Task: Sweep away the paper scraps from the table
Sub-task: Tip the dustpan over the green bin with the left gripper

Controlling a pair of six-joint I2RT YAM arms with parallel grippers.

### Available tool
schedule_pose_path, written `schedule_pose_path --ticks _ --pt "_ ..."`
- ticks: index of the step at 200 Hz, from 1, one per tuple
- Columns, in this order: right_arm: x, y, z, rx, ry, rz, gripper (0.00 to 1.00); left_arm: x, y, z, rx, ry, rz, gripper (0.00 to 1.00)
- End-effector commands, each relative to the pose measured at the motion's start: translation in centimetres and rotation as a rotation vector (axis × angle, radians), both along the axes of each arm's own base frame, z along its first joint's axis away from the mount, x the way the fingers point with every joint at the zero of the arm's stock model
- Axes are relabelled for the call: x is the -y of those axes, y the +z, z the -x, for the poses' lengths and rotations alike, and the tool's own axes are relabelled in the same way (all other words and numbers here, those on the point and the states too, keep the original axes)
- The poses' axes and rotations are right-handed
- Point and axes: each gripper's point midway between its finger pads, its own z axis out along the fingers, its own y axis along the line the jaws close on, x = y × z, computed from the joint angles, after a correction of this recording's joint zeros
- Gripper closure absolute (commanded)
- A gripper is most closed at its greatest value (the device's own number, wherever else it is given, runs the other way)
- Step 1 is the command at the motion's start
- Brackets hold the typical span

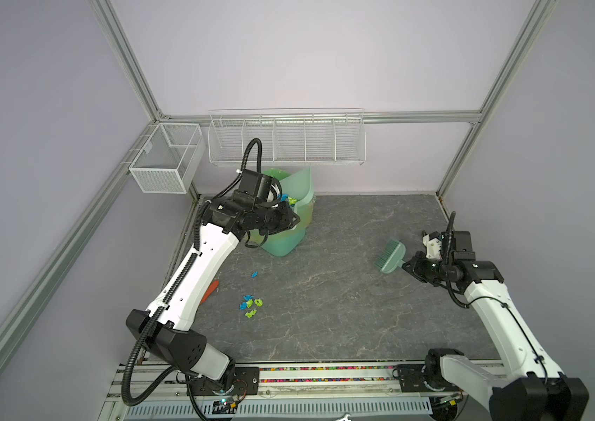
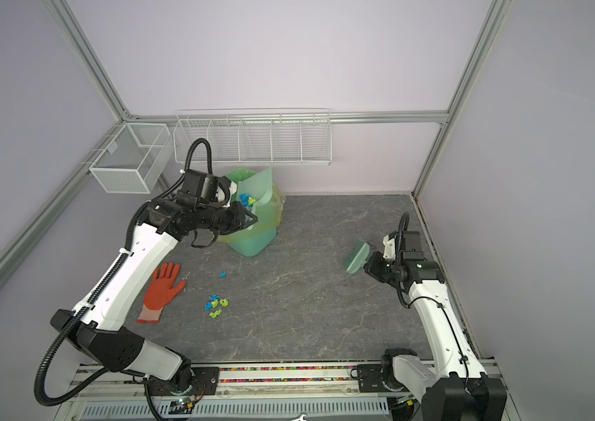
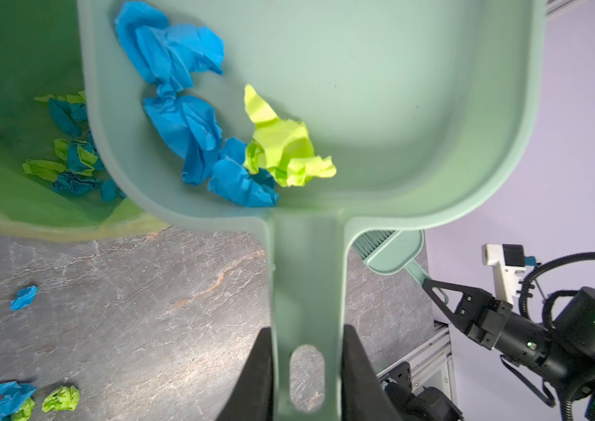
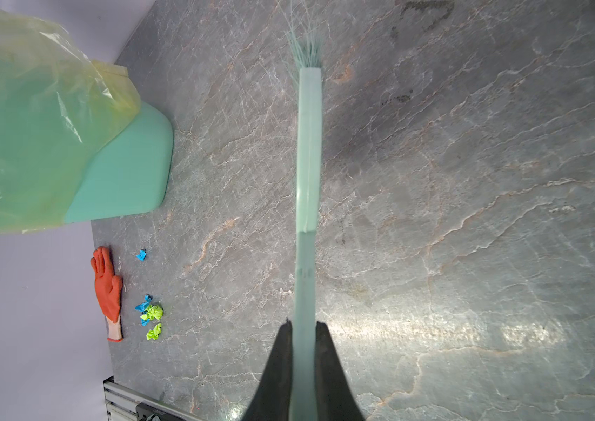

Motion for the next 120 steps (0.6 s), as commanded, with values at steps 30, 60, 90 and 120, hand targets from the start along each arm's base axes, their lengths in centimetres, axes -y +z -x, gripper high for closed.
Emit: schedule_pose_path --ticks 30,60,90,120 --pt "-0.4 0.7 -0.2 0.032 0.006 -0.025 0.92 -0.6 1.7 -0.4 0.003 -0.012 0.209 1.0" --pt "-0.5 0.8 -0.2 0.034 0.006 -0.029 0.92 -0.8 1.9 -0.7 -0.025 -0.034 0.335 1.0" --pt "-0.6 0.8 -0.3 0.035 0.009 -0.032 0.92 -1.4 2.2 -1.3 -0.035 -0.028 0.429 1.0" --pt "-0.6 0.9 -0.2 0.036 0.01 -0.03 0.92 -1.4 2.6 -1.7 -0.048 -0.044 0.524 1.0"
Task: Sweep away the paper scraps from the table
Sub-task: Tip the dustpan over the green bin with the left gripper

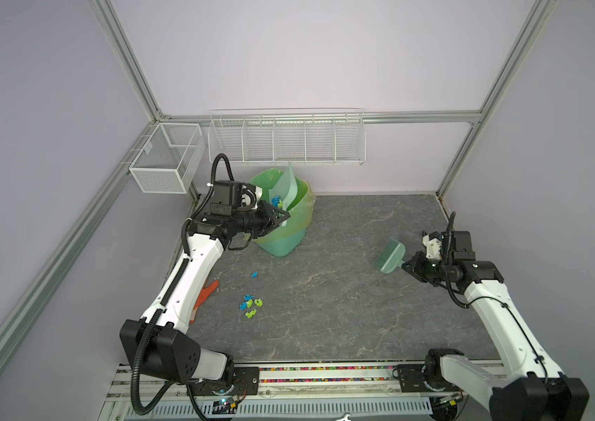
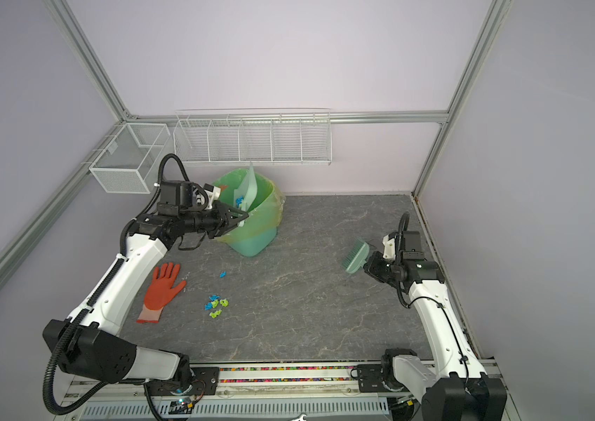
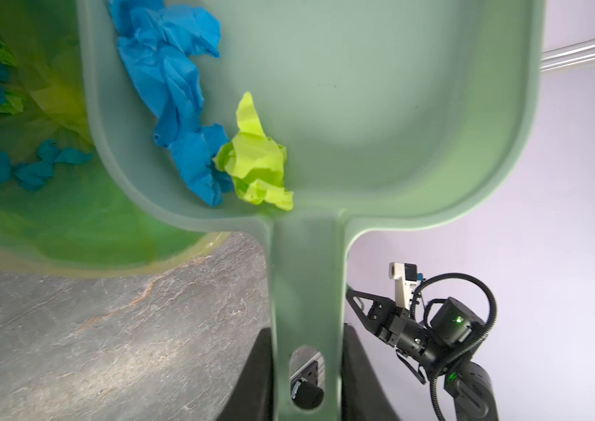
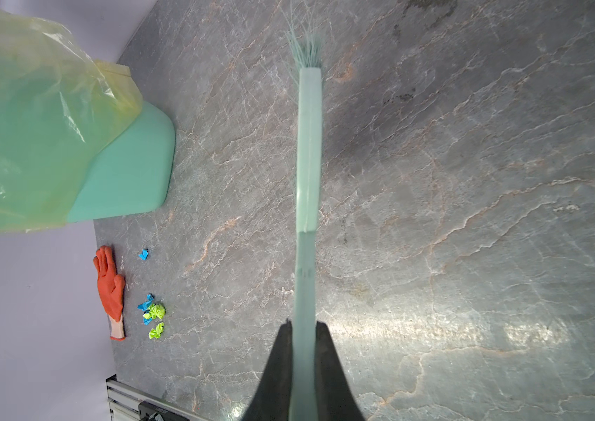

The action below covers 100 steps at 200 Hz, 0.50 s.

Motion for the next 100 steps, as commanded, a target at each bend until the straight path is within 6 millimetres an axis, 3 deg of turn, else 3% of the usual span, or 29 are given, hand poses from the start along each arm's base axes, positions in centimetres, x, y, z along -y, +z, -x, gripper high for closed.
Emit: schedule_pose_path --ticks 1,100 --pt "-0.4 0.9 -0.3 0.037 0.006 -0.022 0.92 0.7 3.5 0.3 0.073 -0.048 0.146 1.0" --pt "-0.5 0.8 -0.3 0.036 0.004 -0.022 0.93 -0.6 5.0 -0.9 0.042 -0.018 0.461 1.0"
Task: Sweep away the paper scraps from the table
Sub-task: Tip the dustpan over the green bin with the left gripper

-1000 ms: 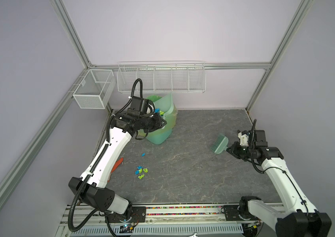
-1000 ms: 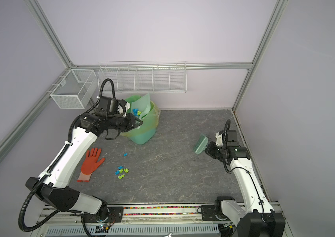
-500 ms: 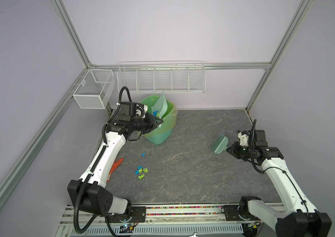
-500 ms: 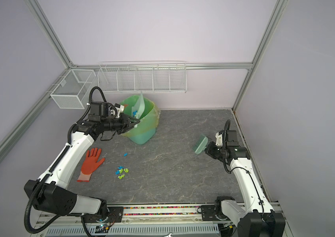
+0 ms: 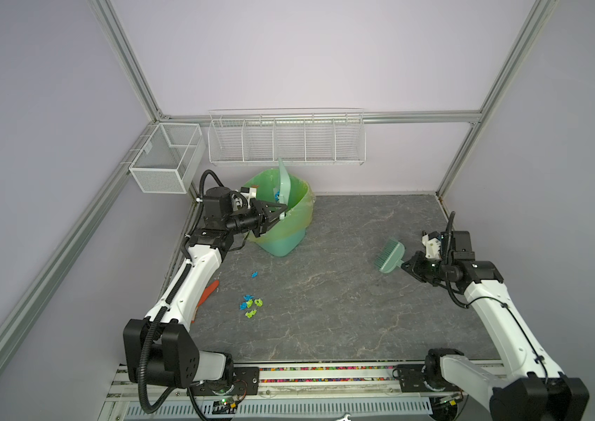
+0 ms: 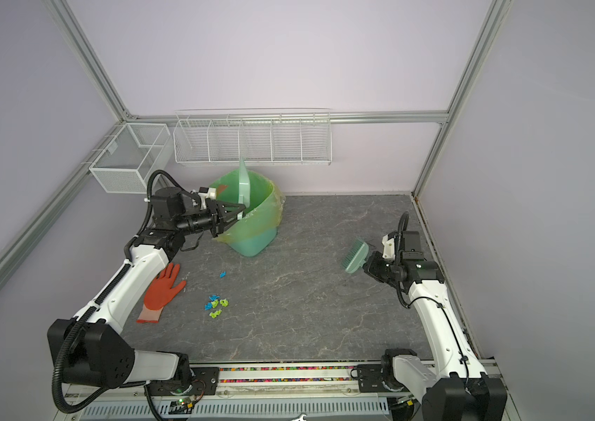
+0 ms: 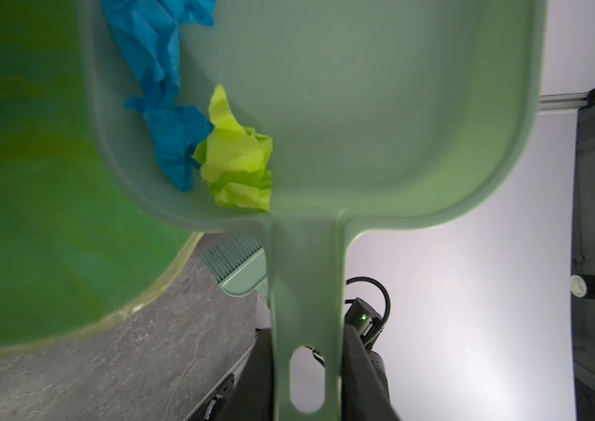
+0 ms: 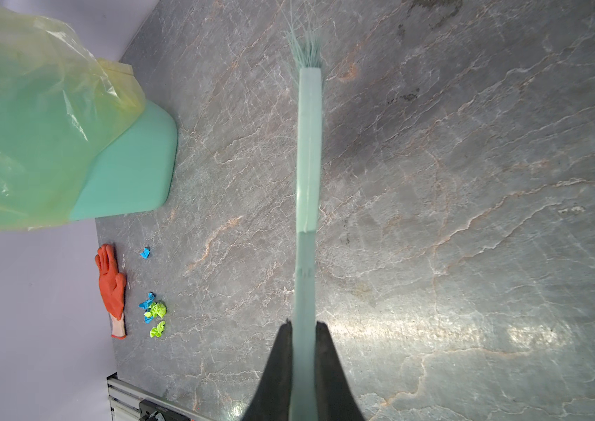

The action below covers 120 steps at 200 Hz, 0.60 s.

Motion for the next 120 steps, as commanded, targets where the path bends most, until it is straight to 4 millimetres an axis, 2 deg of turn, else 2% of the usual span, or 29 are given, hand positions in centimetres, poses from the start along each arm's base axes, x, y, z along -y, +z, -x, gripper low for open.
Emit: schedule_pose_path --ticks 1,29,92,120 --pt "-0.4 0.8 -0.3 0.031 0.002 -0.02 0.93 -0.3 3.9 0.5 0.091 -0.011 0.126 1.0" --pt "-0.4 0.7 -0.3 0.03 0.003 -0.02 0.93 -1.1 4.4 0.1 0.088 0.02 0.231 1.0" --pt "-0.4 0.7 -0.3 0.03 0.0 -0.021 0.92 -1.3 5.4 0.0 0.093 -0.015 0.4 1.0" --pt "-0.5 0.7 -0.3 0.03 0.001 -0.021 0.93 -1.4 5.1 -0.1 0.082 -0.015 0.424 1.0"
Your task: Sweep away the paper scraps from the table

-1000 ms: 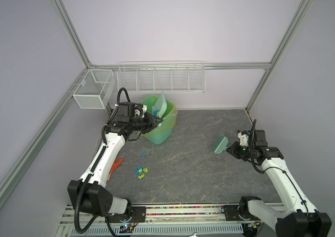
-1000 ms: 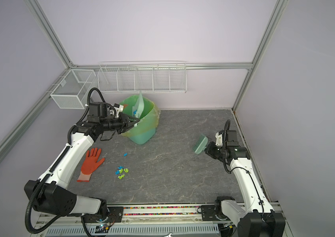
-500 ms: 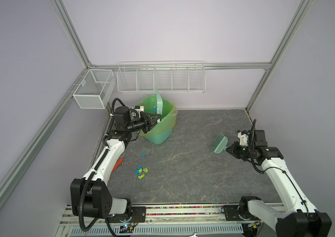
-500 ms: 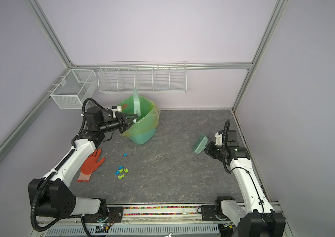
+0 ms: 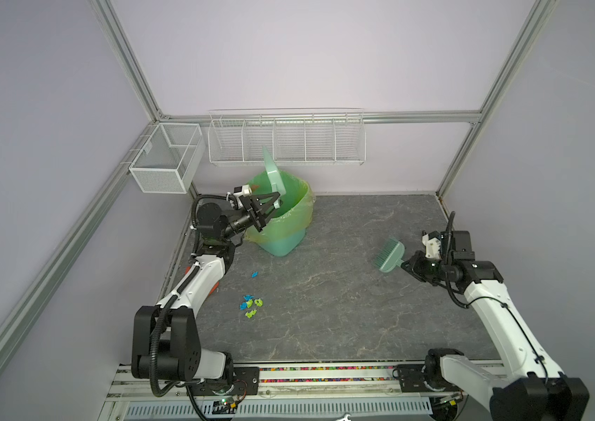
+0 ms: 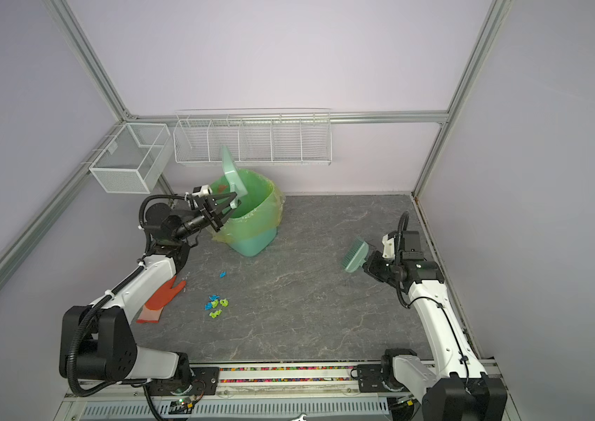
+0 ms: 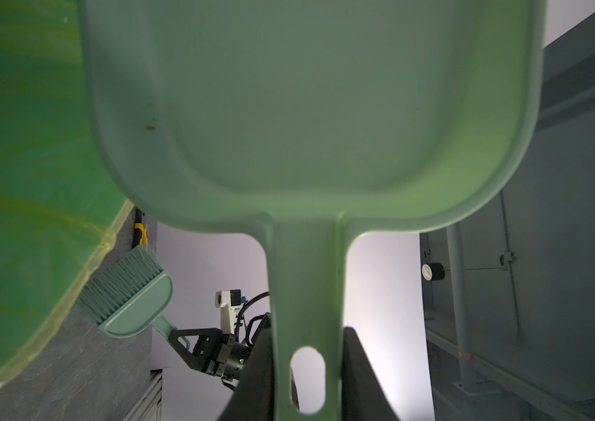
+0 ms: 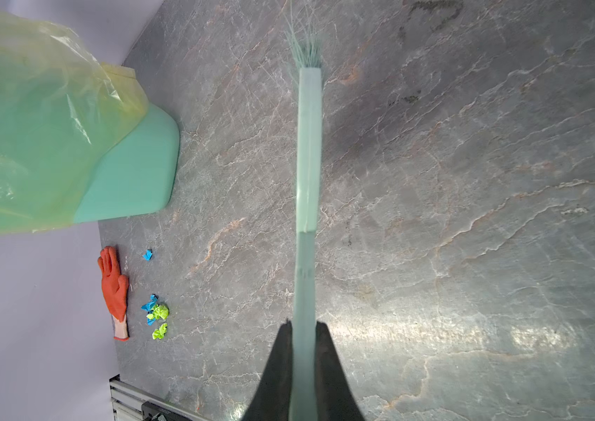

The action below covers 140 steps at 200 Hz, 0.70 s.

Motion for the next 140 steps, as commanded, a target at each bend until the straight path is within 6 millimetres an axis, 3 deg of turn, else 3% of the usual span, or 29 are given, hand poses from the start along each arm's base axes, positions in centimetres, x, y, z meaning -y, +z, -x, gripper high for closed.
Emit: schedule_pose_path --ticks 1,54,108,140 --pt "-0.4 0.6 -0.2 0.029 0.007 -0.015 0.93 -0.3 1.4 0.7 0.036 -0.028 0.064 1.0" --pt "-0.3 0.7 -0.1 0.028 0.006 -0.011 0.93 -0.2 0.9 1.1 0.037 -0.019 0.007 1.0" --pt "-0.8 1.1 -0.3 0.038 0.009 -0.038 0.93 -1.0 -0.8 3.1 0.064 0.057 -0.408 1.0" --pt "-1.8 1.3 -0.2 0.051 0.032 -0.054 0.93 -1.2 -0.8 4.0 0.088 0.049 -0.459 1.0"
